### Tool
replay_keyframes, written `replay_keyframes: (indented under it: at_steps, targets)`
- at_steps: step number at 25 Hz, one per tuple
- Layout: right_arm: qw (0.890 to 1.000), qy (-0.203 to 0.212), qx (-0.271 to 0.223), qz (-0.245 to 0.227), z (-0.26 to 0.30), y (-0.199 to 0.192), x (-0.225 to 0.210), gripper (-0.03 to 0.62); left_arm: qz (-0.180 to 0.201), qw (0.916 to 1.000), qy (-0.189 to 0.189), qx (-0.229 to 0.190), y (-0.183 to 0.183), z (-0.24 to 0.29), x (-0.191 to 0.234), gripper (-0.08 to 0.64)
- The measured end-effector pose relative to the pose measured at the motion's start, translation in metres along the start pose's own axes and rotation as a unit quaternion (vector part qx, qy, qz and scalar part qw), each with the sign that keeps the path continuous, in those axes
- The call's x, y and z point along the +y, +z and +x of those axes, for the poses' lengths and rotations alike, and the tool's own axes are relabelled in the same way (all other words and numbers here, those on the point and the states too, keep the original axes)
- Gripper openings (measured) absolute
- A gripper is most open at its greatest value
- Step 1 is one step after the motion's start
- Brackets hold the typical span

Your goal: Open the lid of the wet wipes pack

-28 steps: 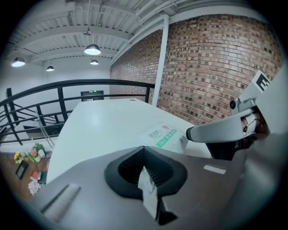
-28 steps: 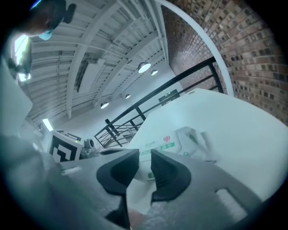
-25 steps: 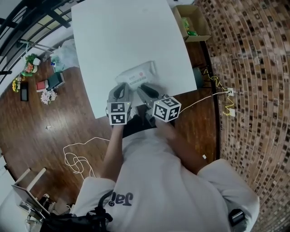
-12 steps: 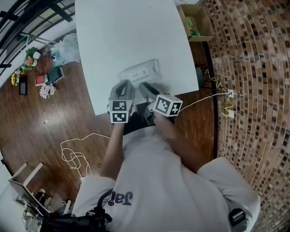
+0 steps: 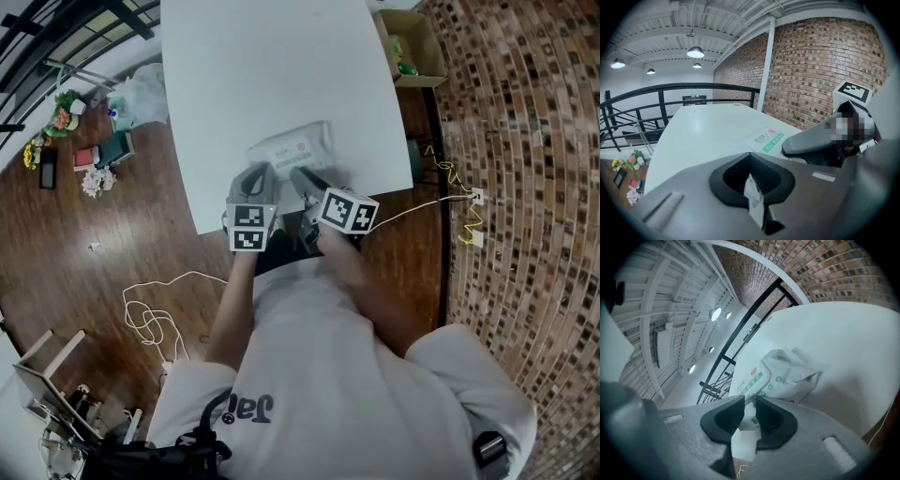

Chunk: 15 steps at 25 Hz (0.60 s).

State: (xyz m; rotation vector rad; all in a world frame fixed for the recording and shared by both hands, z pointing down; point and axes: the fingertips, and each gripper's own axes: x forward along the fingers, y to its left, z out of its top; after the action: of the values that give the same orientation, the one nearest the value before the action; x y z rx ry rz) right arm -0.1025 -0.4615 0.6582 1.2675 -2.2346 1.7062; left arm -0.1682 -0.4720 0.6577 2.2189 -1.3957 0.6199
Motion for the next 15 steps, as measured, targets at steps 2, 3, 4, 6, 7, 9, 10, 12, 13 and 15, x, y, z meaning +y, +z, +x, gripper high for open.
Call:
replay_keyframes:
  at_steps: [2, 3, 4, 6, 7, 9, 10, 12, 13, 15]
  targets:
    - [1.000, -0.004, 0.007, 0.002, 0.0006, 0.0009, 0.0008, 0.061, 0.001, 1.0000, -0.001, 0.000, 0.0006, 0.0001, 0.0000, 0.016]
    - [1.000, -0.006, 0.010, 0.002, 0.0010, 0.0013, 0.0025, 0.059, 0.002, 1.0000, -0.002, 0.001, 0.0006, -0.0001, 0.0001, 0.017]
    - [1.000, -0.009, 0.014, 0.001, 0.0015, 0.0017, 0.0046, 0.035, 0.002, 1.0000, -0.002, 0.002, 0.0005, -0.0002, 0.0002, 0.017]
    - [1.000, -0.014, 0.019, 0.002, 0.0024, 0.0024, 0.0064, 0.035, 0.002, 1.0000, -0.001, 0.001, 0.0005, -0.0001, 0.0005, 0.017]
    - [1.000, -0.014, 0.020, 0.002, 0.0024, 0.0026, 0.0063, 0.035, 0.003, 1.0000, -0.001, 0.001, 0.0005, 0.0001, 0.0004, 0.015]
    - [1.000, -0.011, 0.019, 0.006, 0.0015, 0.0029, 0.0058, 0.031, 0.006, 1.0000, -0.002, 0.001, 0.0005, 0.0005, 0.0001, 0.017]
    - [1.000, -0.009, 0.018, 0.009, 0.0013, 0.0033, 0.0060, 0.029, 0.009, 1.0000, -0.003, 0.001, 0.0006, 0.0008, 0.0000, 0.015]
    - [1.000, -0.006, 0.016, 0.013, 0.0018, 0.0038, 0.0075, 0.026, 0.014, 0.9999, -0.005, 0.002, 0.0005, 0.0010, 0.0002, 0.015]
    - [1.000, -0.006, 0.016, 0.014, 0.0018, 0.0038, 0.0081, 0.025, 0.015, 0.9999, -0.005, 0.002, 0.0002, 0.0010, 0.0002, 0.016]
    - [1.000, -0.006, 0.017, 0.015, 0.0013, 0.0039, 0.0089, 0.023, 0.017, 0.9998, -0.006, 0.003, 0.0001, 0.0008, -0.0001, 0.015]
